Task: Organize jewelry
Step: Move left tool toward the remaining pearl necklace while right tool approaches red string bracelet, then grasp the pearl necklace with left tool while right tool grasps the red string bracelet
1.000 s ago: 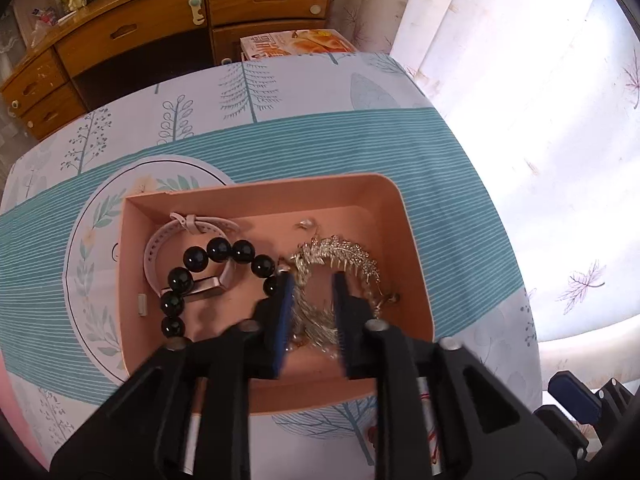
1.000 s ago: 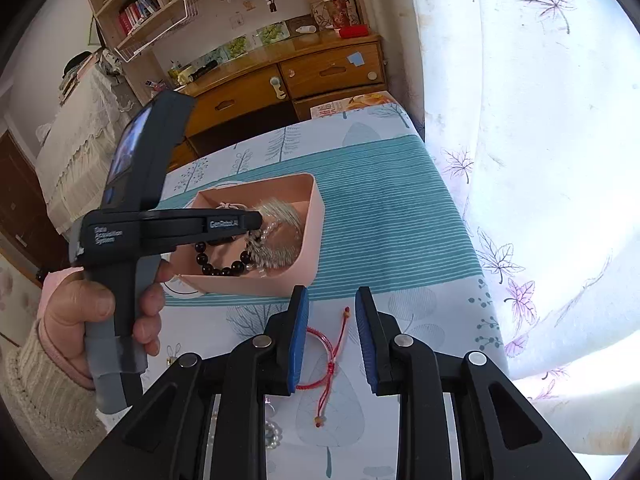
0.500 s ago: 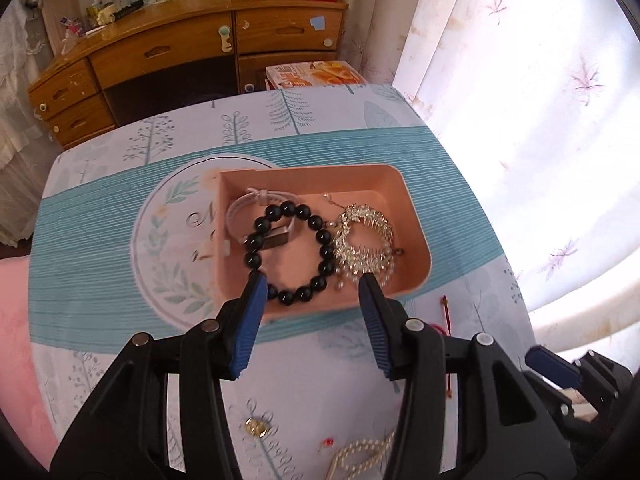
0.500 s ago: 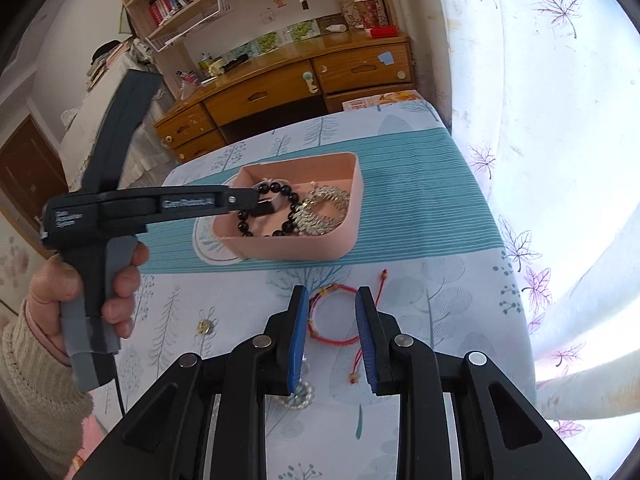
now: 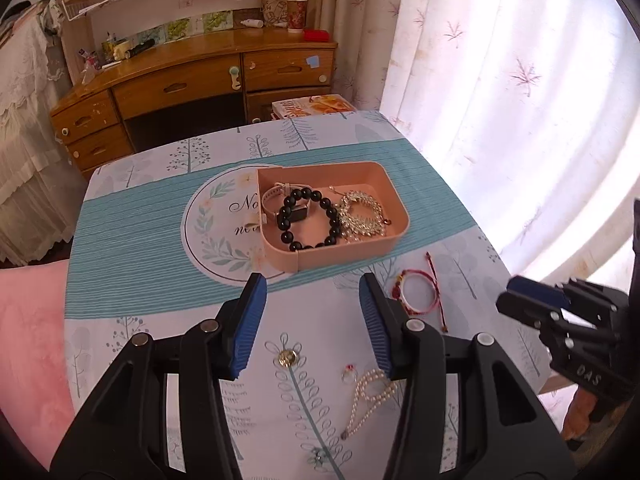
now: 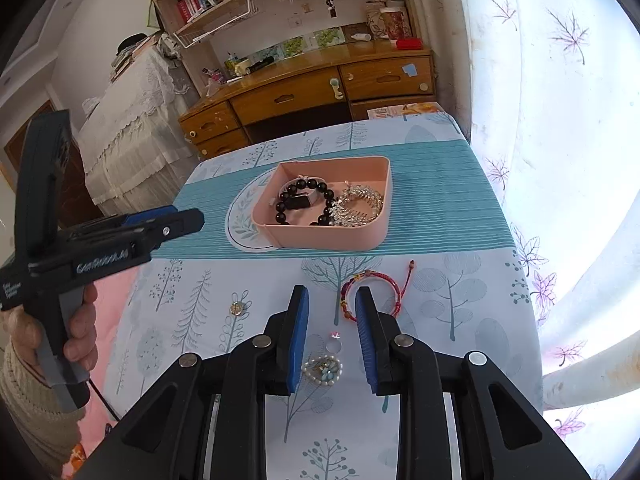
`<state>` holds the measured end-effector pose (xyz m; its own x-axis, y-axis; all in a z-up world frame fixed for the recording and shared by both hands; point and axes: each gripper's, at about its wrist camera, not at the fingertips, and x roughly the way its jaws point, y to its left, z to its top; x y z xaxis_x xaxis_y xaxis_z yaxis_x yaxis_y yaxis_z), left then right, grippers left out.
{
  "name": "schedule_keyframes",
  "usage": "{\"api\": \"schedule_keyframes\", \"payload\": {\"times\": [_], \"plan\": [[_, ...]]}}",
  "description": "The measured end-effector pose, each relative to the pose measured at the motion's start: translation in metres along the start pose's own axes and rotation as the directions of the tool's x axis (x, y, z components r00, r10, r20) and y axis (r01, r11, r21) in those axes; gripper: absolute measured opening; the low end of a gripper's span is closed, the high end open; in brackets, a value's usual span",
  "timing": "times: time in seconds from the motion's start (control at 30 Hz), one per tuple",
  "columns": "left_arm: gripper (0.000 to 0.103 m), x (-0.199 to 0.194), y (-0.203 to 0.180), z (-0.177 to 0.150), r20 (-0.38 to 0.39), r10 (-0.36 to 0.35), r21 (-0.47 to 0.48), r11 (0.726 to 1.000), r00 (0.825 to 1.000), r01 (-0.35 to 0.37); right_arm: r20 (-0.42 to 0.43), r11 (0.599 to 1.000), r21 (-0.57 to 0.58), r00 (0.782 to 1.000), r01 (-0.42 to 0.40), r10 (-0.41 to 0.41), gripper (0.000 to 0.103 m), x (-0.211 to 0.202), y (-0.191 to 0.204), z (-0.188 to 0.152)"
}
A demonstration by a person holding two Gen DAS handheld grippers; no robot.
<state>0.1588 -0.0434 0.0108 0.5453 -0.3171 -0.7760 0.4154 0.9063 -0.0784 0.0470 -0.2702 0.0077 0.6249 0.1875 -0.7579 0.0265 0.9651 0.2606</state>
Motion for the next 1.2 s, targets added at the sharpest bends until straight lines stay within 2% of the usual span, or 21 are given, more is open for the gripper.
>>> {"api": "schedule_keyframes", "payload": {"times": [0.2,0.33,0.53,0.77,1.0,1.13,1.2], "plan": [[0.048,-0.018,-0.009,-0.030,0.010,-0.018,0.028,0.999,1.000,0.017,-0.006,1.000,-0.025,1.000,-0.002,0.002,0.024,-0.007,0.008,-0.003],[0.051,-0.015,-0.016,-0.050,-0.017,-0.041,0.038,0.998,0.999,0.042,-0.021,0.999,-0.034,1.000,-0.005,0.004,0.024,-0.004,0.009,-0.003],[0.051,-0.006,-0.019,-0.070,-0.017,-0.038,0.037,0.999,0.999,0.039,-0.055,0.999,-0.045,0.998,-0.019,0.016,0.024,0.004,0.012,-0.008],[0.051,0.022,-0.018,-0.090,-0.120,-0.080,0.001,0.997,0.990,0.080,-0.087,0.999,-0.039,0.996,-0.023,0.020,0.024,0.017,0.011,-0.012],[0.051,0.046,-0.024,-0.109,-0.201,-0.106,0.012,0.994,0.974,0.111,-0.149,0.999,-0.034,0.989,-0.020,0.015,0.025,0.044,0.003,-0.018],[0.051,0.054,-0.030,-0.115,-0.232,-0.113,0.020,0.992,0.966,0.121,-0.206,0.999,-0.027,0.978,-0.022,0.016,0.033,0.068,-0.003,-0.015],[0.051,0.058,-0.033,-0.117,-0.241,-0.115,0.022,0.992,0.964,0.124,-0.232,1.000,-0.006,0.972,-0.026,0.024,0.033,0.081,-0.007,-0.010]]}}
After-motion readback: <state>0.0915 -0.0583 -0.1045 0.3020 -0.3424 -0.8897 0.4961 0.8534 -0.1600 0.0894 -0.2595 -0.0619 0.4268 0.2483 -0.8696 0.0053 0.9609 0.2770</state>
